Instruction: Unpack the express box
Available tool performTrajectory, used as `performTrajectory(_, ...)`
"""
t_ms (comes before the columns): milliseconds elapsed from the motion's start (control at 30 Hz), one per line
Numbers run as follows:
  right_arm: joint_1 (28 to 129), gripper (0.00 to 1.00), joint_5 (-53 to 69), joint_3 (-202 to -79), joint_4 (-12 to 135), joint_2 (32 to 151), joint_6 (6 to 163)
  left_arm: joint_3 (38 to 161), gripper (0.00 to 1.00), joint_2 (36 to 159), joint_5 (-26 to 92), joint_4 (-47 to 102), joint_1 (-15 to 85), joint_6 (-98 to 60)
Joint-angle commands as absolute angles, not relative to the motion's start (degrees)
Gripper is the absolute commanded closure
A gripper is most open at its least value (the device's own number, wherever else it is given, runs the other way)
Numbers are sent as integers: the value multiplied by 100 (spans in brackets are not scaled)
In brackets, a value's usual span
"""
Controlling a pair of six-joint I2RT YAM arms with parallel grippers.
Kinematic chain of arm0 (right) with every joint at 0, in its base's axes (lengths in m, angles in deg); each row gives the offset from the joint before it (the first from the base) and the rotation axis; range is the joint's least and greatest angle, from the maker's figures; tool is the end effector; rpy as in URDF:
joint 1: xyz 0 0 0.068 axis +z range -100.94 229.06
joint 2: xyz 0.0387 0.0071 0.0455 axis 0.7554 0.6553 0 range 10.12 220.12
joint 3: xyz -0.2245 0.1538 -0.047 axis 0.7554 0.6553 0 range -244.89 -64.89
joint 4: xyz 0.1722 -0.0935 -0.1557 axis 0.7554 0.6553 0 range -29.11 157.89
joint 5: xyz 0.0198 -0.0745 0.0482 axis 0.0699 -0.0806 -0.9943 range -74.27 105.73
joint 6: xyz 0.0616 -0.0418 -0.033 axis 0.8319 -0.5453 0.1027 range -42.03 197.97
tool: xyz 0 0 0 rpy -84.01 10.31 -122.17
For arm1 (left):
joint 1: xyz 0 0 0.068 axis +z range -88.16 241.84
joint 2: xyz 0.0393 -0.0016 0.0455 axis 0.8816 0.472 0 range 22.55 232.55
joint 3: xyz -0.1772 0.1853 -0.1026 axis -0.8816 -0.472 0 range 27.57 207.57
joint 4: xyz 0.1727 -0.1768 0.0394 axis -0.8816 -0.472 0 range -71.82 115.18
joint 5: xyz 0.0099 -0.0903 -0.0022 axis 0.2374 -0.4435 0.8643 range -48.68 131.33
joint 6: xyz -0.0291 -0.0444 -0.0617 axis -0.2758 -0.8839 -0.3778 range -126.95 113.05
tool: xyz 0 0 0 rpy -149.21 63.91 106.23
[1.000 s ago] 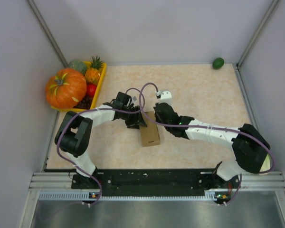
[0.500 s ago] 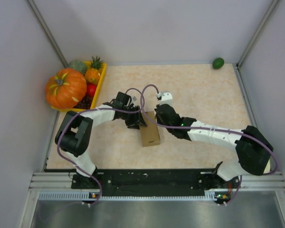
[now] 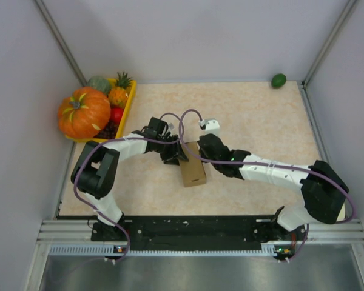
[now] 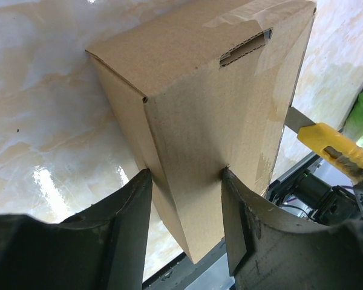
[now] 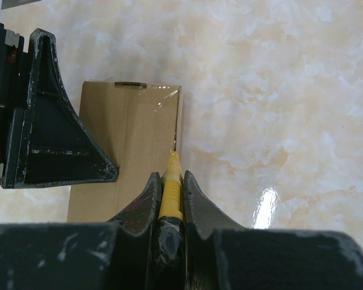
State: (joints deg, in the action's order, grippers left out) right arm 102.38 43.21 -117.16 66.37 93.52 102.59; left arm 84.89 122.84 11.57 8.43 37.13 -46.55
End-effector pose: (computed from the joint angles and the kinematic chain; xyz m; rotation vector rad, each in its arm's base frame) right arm 0.2230 0.2448 0.2287 -0.2734 2.1225 0.2680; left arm 0.3008 -0.1769 0.1450 -0.1625 2.7899 -1.0284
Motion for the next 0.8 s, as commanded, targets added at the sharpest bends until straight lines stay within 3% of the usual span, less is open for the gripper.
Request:
performTrajectory(0,10399,100,4280,-11965,7257,9450,10469,8356,86,12521,1645,707,3758,-4782)
performTrajectory(767,10785,100,4201,-12071,8840,8809,11111,8215,90,12459,1909,918,3776,-5564)
